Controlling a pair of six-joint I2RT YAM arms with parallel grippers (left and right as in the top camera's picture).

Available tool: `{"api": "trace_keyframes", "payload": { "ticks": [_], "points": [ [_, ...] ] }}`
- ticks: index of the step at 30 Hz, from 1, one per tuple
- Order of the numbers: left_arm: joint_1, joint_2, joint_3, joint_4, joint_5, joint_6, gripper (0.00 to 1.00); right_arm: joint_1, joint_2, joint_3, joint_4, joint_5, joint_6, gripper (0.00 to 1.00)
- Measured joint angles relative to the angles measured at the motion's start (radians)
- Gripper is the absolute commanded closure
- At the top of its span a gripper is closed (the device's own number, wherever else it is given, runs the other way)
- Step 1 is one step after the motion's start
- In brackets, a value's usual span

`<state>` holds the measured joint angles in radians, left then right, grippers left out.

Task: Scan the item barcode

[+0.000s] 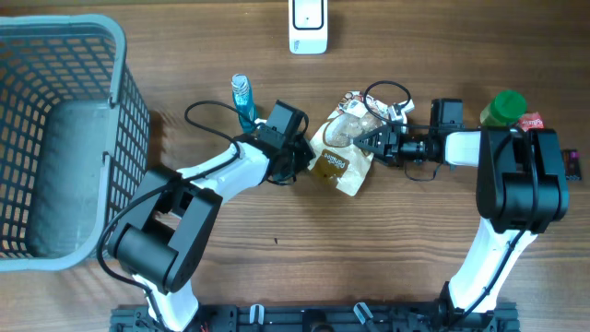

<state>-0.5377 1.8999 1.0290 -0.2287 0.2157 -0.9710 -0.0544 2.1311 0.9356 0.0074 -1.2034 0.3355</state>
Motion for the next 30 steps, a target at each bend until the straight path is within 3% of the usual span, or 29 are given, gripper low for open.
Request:
{"api": "trace_keyframes", "payload": {
  "ticks": [4,7,11,20,21,24,25,26,30],
  "points": [
    [0.000,0.010,0.010,-0.001,0.011,-0.003,0.96,0.006,0.003,-0.012,0.106,0.013,0.105,0.59],
    [0.000,0.013,0.014,-0.001,0.016,-0.004,0.96,0.022,0.005,-0.015,0.188,0.050,0.167,0.69],
    [0.000,0.013,0.014,-0.002,0.018,-0.004,0.96,0.064,0.005,-0.016,0.284,0.137,0.235,0.94],
    [0.000,0.014,0.018,-0.010,0.018,-0.004,0.95,0.098,0.006,-0.016,0.334,0.188,0.285,0.96],
    [0.000,0.014,0.018,-0.011,0.018,-0.004,0.90,0.098,0.006,-0.016,0.336,0.188,0.288,0.95],
    [0.000,0.014,0.020,-0.013,0.021,-0.004,0.62,0.098,0.008,-0.019,0.366,0.183,0.289,0.95],
    [0.000,0.014,0.025,-0.012,0.025,-0.001,0.46,0.099,0.008,-0.020,0.376,0.183,0.289,0.95],
    [-0.001,0.014,0.029,-0.009,0.030,-0.006,0.00,0.099,0.008,-0.022,0.385,0.183,0.289,0.95],
    [-0.008,0.008,0.053,0.002,0.053,-0.011,0.00,0.098,-0.002,-0.032,0.397,0.183,0.288,0.95]
  ]
}}
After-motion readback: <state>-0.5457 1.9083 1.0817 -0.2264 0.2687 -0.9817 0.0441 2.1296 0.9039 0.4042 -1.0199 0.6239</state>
